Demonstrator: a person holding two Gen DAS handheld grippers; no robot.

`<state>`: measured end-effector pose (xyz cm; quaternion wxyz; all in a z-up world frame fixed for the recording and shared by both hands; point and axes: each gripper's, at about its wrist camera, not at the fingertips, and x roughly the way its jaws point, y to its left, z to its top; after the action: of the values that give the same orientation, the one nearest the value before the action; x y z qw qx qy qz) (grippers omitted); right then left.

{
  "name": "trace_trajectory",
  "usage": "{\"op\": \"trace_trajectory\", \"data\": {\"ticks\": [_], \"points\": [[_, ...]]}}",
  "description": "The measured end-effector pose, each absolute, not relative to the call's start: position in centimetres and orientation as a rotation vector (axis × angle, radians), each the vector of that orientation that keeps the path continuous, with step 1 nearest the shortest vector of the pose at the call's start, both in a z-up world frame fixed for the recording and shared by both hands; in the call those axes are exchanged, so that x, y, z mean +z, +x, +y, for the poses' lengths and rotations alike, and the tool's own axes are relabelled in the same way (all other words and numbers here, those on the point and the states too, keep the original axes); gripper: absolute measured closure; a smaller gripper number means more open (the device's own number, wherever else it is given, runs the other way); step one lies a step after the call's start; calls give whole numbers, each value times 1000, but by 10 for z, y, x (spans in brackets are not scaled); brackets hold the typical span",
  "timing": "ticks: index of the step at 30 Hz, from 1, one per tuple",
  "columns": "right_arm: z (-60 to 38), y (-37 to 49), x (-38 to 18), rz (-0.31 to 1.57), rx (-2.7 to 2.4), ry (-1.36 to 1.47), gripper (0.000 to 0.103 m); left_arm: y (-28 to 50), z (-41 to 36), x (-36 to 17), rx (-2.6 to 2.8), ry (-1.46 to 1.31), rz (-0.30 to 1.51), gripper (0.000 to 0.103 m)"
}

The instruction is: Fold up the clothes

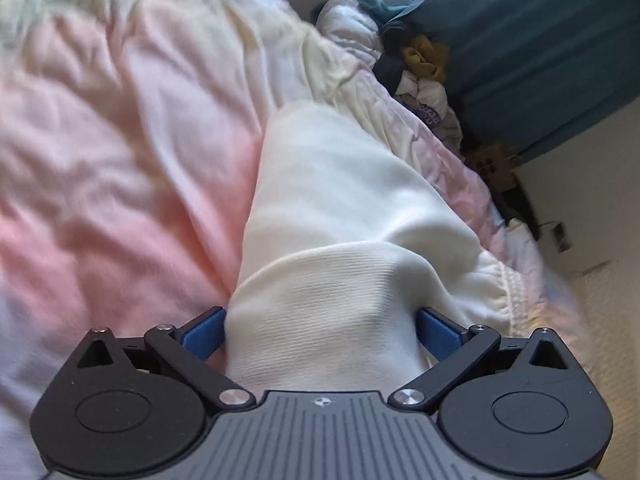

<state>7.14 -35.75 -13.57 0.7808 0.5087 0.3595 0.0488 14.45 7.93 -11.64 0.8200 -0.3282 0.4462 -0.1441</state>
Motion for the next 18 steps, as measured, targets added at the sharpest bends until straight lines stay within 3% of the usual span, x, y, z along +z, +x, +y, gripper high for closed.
{"op": "trace_trajectory", "data": {"ticks": [7, 12, 18], "points": [[-360, 65, -134, 625, 254, 1222, 13, 145, 92, -134, -322, -828, 939, 13], [-360, 64, -143, 672, 168, 1191, 49, 141, 92, -135, -325, -804, 917, 26], [-350, 55, -124, 634, 174, 1084, 66, 131, 96, -126, -329, -797, 891, 52]]}}
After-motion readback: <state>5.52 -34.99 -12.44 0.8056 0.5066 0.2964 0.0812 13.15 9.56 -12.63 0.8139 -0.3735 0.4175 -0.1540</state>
